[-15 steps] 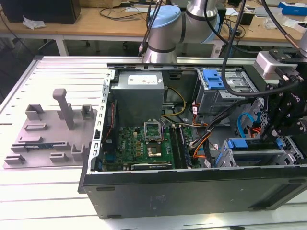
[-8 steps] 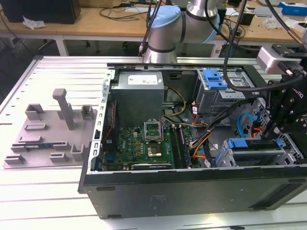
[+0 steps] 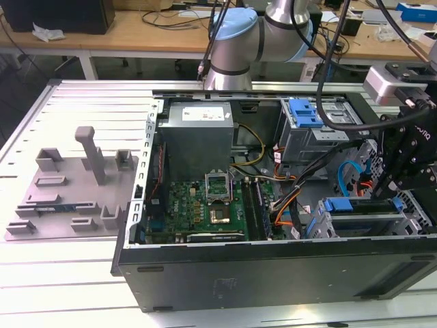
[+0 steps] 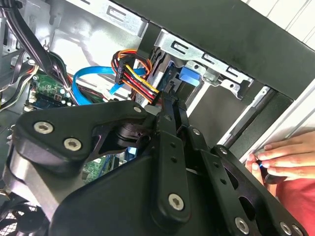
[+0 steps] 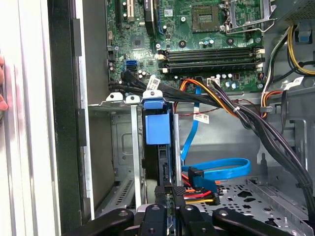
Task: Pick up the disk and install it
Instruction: 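Insert the first disk wire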
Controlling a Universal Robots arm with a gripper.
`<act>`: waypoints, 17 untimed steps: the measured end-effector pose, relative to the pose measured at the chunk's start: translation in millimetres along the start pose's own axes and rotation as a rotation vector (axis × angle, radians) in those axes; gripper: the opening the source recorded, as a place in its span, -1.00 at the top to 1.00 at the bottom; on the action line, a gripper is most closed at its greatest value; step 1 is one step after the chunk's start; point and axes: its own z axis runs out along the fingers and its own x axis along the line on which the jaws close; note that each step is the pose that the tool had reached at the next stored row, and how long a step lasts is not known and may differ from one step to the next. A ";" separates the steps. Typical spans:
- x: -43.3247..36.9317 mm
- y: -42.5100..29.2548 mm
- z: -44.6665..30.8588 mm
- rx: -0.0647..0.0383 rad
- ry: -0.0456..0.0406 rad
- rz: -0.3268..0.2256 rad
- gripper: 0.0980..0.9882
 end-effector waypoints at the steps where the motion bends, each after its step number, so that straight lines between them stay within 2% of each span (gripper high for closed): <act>1: -0.1 -0.5 0.1 0.000 -0.0001 0.000 0.85; 17: -0.2 -0.6 2.3 0.000 0.0000 0.000 0.85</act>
